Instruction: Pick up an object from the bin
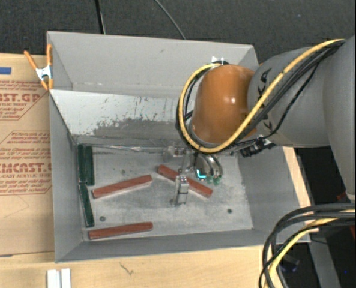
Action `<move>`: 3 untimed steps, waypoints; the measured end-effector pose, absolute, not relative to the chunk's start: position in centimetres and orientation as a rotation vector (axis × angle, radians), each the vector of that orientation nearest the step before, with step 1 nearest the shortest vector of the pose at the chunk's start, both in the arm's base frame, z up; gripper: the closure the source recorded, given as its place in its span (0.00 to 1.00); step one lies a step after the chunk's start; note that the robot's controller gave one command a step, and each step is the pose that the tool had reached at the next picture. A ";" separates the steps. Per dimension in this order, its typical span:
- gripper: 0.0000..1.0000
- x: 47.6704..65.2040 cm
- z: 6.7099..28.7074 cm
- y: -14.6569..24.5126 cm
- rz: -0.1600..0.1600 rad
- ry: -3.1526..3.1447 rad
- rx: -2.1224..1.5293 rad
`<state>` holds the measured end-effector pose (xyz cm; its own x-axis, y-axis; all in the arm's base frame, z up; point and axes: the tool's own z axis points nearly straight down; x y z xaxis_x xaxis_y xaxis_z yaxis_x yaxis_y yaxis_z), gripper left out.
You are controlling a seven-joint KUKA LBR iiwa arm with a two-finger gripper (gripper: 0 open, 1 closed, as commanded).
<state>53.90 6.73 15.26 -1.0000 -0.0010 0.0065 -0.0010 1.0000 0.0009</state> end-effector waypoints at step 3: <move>0.00 55.5 8.3 10.2 0.000 -3.143 -0.060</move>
Offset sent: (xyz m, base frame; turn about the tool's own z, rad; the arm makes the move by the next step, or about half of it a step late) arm 0.0217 -0.0537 -0.0826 0.2858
